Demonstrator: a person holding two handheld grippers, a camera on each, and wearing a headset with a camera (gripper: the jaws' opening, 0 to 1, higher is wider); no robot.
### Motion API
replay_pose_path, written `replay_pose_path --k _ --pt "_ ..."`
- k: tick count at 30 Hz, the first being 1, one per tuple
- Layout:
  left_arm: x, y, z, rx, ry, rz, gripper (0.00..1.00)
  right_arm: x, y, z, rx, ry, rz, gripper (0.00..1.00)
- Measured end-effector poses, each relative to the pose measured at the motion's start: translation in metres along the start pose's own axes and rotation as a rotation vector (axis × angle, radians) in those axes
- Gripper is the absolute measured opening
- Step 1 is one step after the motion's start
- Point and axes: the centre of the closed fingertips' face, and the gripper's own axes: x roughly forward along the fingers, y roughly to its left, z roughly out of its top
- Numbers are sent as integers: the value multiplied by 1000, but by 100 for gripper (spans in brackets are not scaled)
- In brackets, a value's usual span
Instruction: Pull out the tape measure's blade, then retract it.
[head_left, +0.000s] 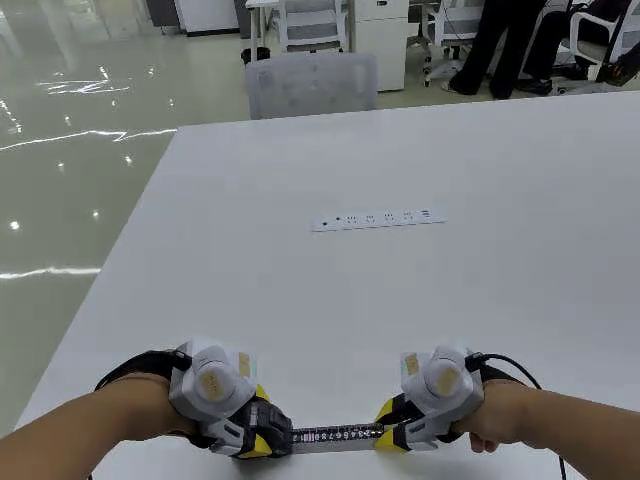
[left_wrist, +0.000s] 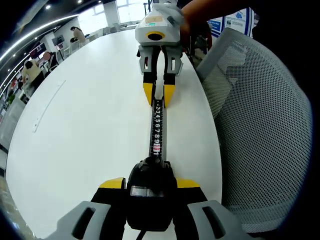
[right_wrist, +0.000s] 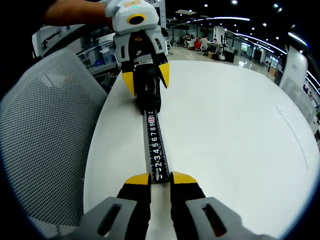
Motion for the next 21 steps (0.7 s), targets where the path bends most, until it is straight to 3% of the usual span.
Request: replay_pose_path --k 21 --pt "0 0 0 -4 1 10 32 -15 -4 -16 5 8 -6 12"
